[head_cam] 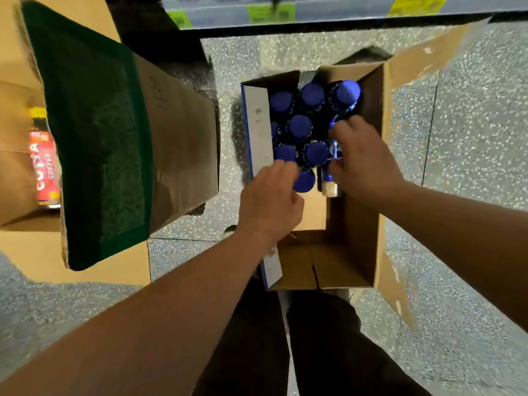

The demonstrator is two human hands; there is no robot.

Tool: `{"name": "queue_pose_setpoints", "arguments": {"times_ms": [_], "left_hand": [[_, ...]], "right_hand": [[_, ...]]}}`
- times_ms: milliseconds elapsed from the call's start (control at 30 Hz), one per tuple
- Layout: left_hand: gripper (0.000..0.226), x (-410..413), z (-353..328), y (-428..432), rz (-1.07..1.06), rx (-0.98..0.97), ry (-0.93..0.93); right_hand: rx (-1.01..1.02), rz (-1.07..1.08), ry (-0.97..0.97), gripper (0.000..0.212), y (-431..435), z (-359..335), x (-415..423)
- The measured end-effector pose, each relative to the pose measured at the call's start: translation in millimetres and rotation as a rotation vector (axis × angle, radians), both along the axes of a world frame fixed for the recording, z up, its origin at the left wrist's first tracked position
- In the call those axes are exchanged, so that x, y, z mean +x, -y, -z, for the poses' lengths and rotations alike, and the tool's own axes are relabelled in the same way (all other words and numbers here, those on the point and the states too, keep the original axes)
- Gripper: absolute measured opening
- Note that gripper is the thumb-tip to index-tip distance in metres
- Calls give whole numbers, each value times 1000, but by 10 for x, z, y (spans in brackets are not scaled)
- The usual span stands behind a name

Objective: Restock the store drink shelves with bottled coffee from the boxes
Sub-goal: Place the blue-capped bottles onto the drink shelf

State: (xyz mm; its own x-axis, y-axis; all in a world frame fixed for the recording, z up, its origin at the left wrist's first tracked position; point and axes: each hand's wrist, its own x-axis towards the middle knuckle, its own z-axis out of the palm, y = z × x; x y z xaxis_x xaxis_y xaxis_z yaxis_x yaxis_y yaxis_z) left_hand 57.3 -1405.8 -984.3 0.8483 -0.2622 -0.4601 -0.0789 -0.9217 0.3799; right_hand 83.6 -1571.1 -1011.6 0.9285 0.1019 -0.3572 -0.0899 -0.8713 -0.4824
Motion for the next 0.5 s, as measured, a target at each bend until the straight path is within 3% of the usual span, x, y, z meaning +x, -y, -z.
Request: {"name": "queue_pose_setpoints", "arguments": {"times_ms": [100,200,333,500], "left_hand": [[35,19,203,104,164,101,-49],[52,17,421,155,260,225,-95],[48,70,588,200,297,242,-36],[46,102,617,231,323,206,-81]], "right_hand": [[-56,-226,-50,40,-82,219,11],[-80,-297,-38,48,-55,368,-1],[-129,-334,1,51,-33,522,64],[-189,-376,24,39,-109,574,78]]}}
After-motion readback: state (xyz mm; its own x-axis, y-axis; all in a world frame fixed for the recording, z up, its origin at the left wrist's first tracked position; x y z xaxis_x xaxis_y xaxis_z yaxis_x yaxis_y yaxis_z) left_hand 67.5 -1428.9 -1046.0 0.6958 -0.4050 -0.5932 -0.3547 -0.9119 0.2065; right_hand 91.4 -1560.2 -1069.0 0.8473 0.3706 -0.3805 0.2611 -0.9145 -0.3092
